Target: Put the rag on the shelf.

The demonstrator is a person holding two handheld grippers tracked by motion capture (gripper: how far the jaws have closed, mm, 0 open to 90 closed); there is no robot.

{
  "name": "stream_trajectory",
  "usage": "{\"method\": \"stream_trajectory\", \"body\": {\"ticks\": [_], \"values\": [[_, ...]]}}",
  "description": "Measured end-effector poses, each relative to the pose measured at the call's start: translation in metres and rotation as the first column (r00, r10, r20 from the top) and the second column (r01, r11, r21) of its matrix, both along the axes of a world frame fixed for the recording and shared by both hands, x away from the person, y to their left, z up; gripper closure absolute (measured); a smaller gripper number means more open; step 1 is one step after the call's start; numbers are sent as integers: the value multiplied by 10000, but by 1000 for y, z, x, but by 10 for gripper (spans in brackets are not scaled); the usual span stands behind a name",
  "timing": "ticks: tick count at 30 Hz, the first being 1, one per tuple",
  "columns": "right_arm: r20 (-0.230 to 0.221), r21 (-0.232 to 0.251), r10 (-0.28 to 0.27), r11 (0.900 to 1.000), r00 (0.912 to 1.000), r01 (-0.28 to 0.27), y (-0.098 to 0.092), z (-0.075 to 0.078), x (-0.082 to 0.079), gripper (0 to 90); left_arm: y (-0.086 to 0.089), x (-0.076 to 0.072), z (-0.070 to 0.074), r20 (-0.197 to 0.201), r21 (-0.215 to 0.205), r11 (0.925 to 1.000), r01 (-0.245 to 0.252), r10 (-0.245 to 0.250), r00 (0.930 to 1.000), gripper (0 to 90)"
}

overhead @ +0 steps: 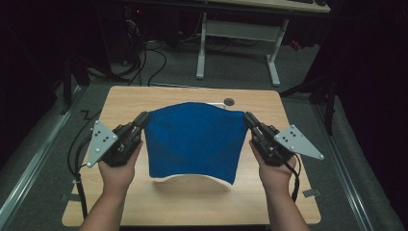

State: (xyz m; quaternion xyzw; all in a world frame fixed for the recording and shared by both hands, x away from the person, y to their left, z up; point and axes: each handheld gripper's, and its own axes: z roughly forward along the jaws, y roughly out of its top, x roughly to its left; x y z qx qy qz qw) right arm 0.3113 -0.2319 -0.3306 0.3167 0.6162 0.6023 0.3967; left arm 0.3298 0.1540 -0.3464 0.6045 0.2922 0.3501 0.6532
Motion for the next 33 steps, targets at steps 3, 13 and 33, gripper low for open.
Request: {"method": "stream_trajectory", "body": {"ticks": [3,13,33], "values": [[47,-35,-80,10000,10000,81,0,4,3,884,3,7,6,37,-97,9999,-138,138,9999,880],[-47,119,-217,9997,9998,218,-4,13,15,886,7,27,11,-324,-186,9994,-275,269,9991,881],[-520,375,-677,9969,9964,697,-5,37,84,887,-9,114,27,-869,1248,9874,-968,1081,9903,882]]}}
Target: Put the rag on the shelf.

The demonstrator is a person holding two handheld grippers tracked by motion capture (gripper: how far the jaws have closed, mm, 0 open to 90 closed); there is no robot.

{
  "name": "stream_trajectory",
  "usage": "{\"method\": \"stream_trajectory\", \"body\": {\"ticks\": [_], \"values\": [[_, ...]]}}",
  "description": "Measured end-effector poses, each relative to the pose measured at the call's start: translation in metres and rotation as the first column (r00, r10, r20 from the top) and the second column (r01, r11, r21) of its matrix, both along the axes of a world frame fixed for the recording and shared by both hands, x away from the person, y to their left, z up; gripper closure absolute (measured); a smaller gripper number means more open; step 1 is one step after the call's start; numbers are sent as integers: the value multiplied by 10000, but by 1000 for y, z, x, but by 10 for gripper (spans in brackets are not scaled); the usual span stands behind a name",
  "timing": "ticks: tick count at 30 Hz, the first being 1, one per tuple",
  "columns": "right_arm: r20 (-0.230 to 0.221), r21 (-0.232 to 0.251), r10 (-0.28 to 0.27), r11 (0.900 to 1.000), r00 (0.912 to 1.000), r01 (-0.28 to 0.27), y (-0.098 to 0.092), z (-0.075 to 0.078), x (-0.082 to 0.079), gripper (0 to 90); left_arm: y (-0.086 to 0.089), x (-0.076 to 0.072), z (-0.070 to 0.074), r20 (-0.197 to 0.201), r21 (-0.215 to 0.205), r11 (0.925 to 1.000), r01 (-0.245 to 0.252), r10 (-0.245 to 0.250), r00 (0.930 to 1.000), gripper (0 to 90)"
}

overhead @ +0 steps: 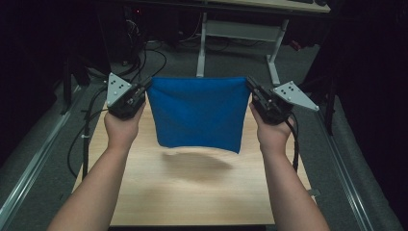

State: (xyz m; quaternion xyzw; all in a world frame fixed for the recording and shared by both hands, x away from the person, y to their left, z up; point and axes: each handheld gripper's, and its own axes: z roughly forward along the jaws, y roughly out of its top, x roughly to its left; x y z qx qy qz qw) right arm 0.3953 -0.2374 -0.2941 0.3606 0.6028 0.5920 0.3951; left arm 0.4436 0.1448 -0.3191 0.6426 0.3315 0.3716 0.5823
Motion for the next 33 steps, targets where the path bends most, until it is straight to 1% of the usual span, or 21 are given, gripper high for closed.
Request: {"method": "stream_trajectory", "body": {"ticks": [2,4,5,6,7,8,9,12,13,14,15,18,20,23,25,27,29,30,31,32,33], "values": [[-60,44,-59,10000,10000,59,0,1,9,887,-2,8,2,61,216,9997,-85,84,9999,882],[-131,54,-174,9998,9998,175,1,2,18,888,-3,17,3,17,318,9994,-127,127,9999,882],[-239,112,-271,9996,9993,274,1,1,29,888,-4,22,4,-3,387,9991,-164,164,9999,882],[-239,112,-271,9996,9993,274,1,1,29,888,-4,26,5,3,480,9985,-256,257,9997,882],[-268,108,-316,9994,9991,319,0,1,35,890,-5,32,5,9,644,9972,-392,392,9992,882],[-360,148,-431,9989,9984,436,0,0,43,890,-5,36,6,0,674,9968,-430,431,9991,882],[-382,187,-380,9991,9985,387,-1,0,48,891,-4,42,7,-50,654,9967,-490,494,9988,882],[-837,410,-317,9985,9960,353,-3,-2,70,894,-6,55,9,-303,669,9962,-558,579,9979,883],[-911,285,-418,9986,9950,446,-2,-3,75,895,-8,60,8,-313,752,9953,-616,641,9975,884],[-978,-21,-601,9982,9934,602,0,-6,81,895,-9,63,7,-357,811,9945,-665,696,9969,884],[-967,-205,-721,9973,9927,704,2,-8,85,895,-10,67,7,-486,866,9937,-714,758,9959,884],[-970,-654,-1027,9932,9900,966,2,-13,97,895,-10,77,2,-762,742,9946,-724,781,9940,884],[-1125,-746,-1064,9924,9879,984,1,-16,105,895,-13,83,-4,-920,895,9932,-747,829,9923,883],[-1390,-1166,-1293,9867,9818,1135,1,-23,119,895,-18,91,-15,-1138,1253,9885,-846,991,9885,882],[-1463,-1286,-1339,9850,9801,1153,2,-26,122,894,-19,95,-23,-1453,1350,9874,-826,1022,9841,882],[-1607,-1504,-1359,9823,9776,1119,3,-34,126,894,-19,99,-35,-1835,1389,9872,-789,1039,9775,881],[-1865,-1929,-1470,9750,9714,1106,5,-47,131,894,-20,102,-50,-2347,1476,9872,-599,938,9675,880],[-2470,-1858,-1447,9775,9582,997,1,-65,136,894,-21,102,-59,-2527,1586,9861,-495,890,9634,880],[-2470,-1858,-1447,9775,9582,997,1,-65,136,894,-21,102,-67,-2710,1627,9861,-347,785,9594,880],[-2808,-1860,-1421,9783,9492,914,-2,-81,137,894,-21,101,-74,-2841,1572,9873,-217,662,9565,879],[-2808,-1860,-1421,9783,9492,914,-2,-81,137,894,-20,100,-80,-2949,1519,9883,-115,564,9539,879]]}}
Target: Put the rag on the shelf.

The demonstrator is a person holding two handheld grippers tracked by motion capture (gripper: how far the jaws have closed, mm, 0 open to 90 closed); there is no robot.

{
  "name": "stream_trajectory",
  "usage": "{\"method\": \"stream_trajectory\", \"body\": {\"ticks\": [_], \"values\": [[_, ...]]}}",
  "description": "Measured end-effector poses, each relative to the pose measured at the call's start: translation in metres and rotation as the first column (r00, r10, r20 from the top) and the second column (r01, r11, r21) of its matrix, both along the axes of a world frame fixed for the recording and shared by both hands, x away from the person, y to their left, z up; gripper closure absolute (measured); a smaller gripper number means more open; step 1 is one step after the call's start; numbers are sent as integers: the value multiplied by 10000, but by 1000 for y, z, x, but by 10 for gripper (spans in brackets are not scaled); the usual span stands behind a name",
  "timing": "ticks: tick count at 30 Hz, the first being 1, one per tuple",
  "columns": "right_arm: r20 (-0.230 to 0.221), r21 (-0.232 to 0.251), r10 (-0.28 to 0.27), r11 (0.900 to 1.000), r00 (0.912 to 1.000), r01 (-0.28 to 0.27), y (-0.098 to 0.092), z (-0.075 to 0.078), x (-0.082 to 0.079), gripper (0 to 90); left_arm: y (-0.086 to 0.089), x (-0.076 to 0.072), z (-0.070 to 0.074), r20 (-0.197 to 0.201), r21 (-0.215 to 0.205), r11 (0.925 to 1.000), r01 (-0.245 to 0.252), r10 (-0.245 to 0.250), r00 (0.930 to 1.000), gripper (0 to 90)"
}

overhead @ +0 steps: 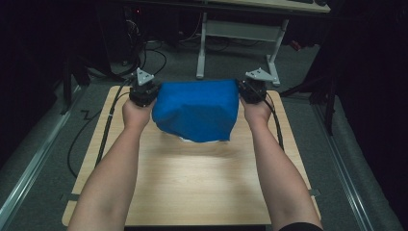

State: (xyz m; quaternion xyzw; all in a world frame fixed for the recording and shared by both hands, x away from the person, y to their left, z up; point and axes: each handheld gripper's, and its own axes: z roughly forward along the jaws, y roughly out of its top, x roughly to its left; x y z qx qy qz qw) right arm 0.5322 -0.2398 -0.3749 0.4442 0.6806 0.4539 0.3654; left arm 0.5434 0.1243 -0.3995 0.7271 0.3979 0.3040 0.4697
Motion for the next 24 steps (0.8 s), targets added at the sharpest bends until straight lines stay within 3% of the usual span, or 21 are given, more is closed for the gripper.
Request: {"method": "stream_trajectory", "body": {"ticks": [7,15,24], "values": [[-581,107,28,9999,9983,-22,-4,-35,-8,893,4,-5,-36,-927,-618,9976,313,-370,9950,877],[-1210,326,135,9994,9926,-96,-6,-69,-22,892,3,-17,-73,-1518,-877,9950,468,-598,9866,876],[-1798,350,412,9988,9828,-355,0,-100,-35,891,-4,-29,-97,-2002,-1219,9894,794,-1029,9743,876]]}}
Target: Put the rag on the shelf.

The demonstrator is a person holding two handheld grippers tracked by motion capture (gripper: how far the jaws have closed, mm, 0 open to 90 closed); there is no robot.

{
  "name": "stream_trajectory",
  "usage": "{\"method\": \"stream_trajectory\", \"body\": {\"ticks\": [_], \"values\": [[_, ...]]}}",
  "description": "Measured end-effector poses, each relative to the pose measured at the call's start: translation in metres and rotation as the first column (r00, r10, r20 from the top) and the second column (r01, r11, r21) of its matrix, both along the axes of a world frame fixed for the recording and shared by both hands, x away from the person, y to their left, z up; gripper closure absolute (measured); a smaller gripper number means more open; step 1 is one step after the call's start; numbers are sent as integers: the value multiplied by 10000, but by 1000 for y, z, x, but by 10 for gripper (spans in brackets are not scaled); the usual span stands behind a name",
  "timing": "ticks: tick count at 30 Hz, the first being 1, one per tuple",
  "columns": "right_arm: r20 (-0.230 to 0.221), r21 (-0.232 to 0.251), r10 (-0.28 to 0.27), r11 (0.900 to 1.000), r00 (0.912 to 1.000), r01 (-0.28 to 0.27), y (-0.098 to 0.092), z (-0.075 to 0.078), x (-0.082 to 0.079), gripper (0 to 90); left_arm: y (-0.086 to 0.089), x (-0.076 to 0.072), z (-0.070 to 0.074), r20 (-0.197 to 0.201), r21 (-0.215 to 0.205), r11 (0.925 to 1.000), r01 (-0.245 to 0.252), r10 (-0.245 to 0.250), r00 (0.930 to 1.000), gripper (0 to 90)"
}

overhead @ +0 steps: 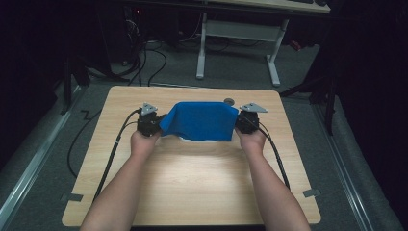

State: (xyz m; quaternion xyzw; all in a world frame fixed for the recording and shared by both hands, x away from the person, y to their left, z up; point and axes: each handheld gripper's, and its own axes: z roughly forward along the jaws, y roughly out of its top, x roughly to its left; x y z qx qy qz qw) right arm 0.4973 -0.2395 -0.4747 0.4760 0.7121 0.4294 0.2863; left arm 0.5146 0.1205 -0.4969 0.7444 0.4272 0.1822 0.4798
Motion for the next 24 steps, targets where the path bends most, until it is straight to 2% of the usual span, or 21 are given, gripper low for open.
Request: {"method": "stream_trajectory", "body": {"ticks": [4,6,11,14,19,22,24], "values": [[-156,-67,59,10000,9999,-60,4,-5,-3,891,-3,-2,-4,-147,-100,9999,81,-82,9999,875],[-94,-39,59,10000,9999,-59,4,-9,-5,892,-3,-3,-6,-217,-179,9998,45,-49,9998,874],[-353,-85,-30,10000,9994,27,2,-19,-9,892,-5,-2,-9,-464,-27,10000,6,-7,9989,874],[-290,-71,-63,10000,9996,61,1,-21,-12,892,-6,0,-13,-753,-119,9999,15,-24,9972,873],[-472,-142,-184,9997,9987,177,-4,-28,-17,892,-9,2,-19,-979,-12,10000,-74,73,9952,873],[-436,-84,-245,9997,9987,241,-7,-30,-20,891,-11,2,-22,-1096,87,9999,-88,97,9939,871],[-588,-43,-256,9997,9979,254,-8,-32,-21,888,-11,2,-23,-1151,66,9998,-169,175,9932,852]]}}
